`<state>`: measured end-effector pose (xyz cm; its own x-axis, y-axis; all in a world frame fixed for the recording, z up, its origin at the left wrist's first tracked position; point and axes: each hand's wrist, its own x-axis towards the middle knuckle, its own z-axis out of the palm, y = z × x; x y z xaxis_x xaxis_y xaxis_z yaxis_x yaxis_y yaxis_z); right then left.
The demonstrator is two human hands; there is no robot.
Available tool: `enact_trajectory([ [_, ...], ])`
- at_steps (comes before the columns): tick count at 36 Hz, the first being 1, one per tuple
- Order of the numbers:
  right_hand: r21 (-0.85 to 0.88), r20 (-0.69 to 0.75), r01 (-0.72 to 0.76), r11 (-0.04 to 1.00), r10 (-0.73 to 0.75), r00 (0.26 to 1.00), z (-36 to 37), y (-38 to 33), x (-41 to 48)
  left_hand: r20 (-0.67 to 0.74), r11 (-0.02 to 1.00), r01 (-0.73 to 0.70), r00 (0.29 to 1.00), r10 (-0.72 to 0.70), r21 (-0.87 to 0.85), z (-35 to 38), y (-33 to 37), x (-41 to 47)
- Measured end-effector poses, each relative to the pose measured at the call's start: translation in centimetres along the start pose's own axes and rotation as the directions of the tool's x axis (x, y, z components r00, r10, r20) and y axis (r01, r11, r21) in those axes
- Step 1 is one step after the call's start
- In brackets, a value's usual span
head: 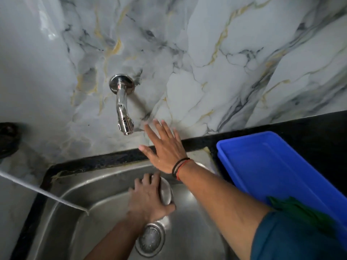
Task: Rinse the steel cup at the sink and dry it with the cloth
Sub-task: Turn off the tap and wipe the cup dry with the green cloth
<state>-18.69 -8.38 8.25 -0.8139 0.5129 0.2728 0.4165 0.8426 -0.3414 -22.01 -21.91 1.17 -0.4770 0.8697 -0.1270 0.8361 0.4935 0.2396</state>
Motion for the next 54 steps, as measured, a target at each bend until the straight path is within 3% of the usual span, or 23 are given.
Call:
enact_trajectory([
  [5,-0.155,-0.052,-0.016,0.988,0.008,0.999,-1.5,5.0,-4.5,-0.105,0.997,-0.064,0.992,0.069,0.051,0.4,3.8,0.9],
  [8,-0.157,-0.06,-0.109,0.981,0.101,0.993,-3.2,8.3,-7.7,-0.115,0.996,-0.085,0.99,0.087,0.021,0.5,6.4,1.4],
  [12,-0.101,-0.108,-0.316,0.943,0.305,0.946,-5.7,12.8,-12.8,-0.076,0.985,-0.056,0.996,0.044,-0.164,0.3,10.1,1.9],
  [14,-0.131,-0.143,-0.455,0.881,0.437,0.888,-7.2,15.7,-15.9,-0.002,0.933,-0.042,0.999,0.044,-0.358,0.2,12.4,2.4],
  [16,-0.201,-0.138,-0.598,0.776,0.582,0.801,-8.7,18.4,-19.0,0.048,0.788,-0.011,0.998,0.052,-0.615,-0.2,14.5,2.7],
  [18,-0.301,-0.057,-0.701,0.647,0.721,0.691,-10.0,20.6,-22.1,0.085,0.594,0.025,0.994,0.074,-0.804,-0.4,16.8,2.6],
  [20,-0.421,0.115,-0.72,0.552,0.82,0.561,-11.0,22.3,-24.7,0.067,0.497,0.001,0.991,0.114,-0.868,-0.5,18.6,2.1],
  [23,-0.516,0.372,-0.66,0.546,0.837,0.402,-11.4,23.7,-27.6,-0.007,0.593,-0.137,0.976,0.216,-0.794,-0.2,20.0,1.6],
  [25,-0.515,0.469,-0.631,0.58,0.807,0.359,-11.2,24.1,-28.8,-0.006,0.63,-0.166,0.969,0.248,-0.759,0.5,20.3,1.4],
  [27,-0.529,0.482,-0.586,0.614,0.785,0.388,-10.9,23.9,-29.3,-0.003,0.543,-0.148,0.966,0.26,-0.826,0.7,20.3,1.1],
  [30,-0.516,0.431,-0.569,0.64,0.768,0.473,-10.7,23.4,-29.4,0.043,0.287,-0.039,0.961,0.274,-0.957,0.4,19.6,0.6],
  [32,-0.501,0.395,-0.555,0.664,0.746,0.536,-10.6,23.3,-29.1,0.2,0.134,0.171,0.948,0.248,-0.976,0.4,18.2,0.7],
  [35,-0.438,0.299,-0.633,0.638,0.767,0.567,-10.8,23.0,-28.1,0.415,-0.135,0.458,0.872,0.259,-0.879,0.3,15.3,0.6],
  [39,-0.246,0.09,-0.731,0.636,0.766,0.637,-12.8,20.6,-24.5,0.473,-0.359,0.478,0.874,0.11,-0.801,0.3,11.5,0.7],
  [42,-0.033,-0.124,-0.689,0.724,0.681,0.722,-14.7,16.5,-20.5,0.449,-0.545,0.479,0.871,0.198,-0.688,0.0,9.3,0.3],
  [45,0.134,-0.237,-0.499,0.856,0.517,0.822,-15.3,10.1,-17.0,0.305,-0.617,0.45,0.893,0.332,-0.645,-0.2,8.3,-0.1],
  [47,0.193,-0.205,-0.376,0.906,0.412,0.888,-14.4,5.4,-15.6,0.233,-0.654,0.422,0.904,0.36,-0.628,-0.5,7.9,-0.3],
  [50,0.138,-0.049,-0.244,0.96,0.252,0.966,-11.5,0.2,-14.1,0.184,-0.654,0.396,0.91,0.371,-0.644,-0.5,6.8,-0.4],
  [54,-0.036,0.057,-0.098,0.995,0.1,0.993,-8.1,-2.9,-12.6,0.211,-0.606,0.371,0.923,0.321,-0.703,-0.4,4.7,-0.4],
])
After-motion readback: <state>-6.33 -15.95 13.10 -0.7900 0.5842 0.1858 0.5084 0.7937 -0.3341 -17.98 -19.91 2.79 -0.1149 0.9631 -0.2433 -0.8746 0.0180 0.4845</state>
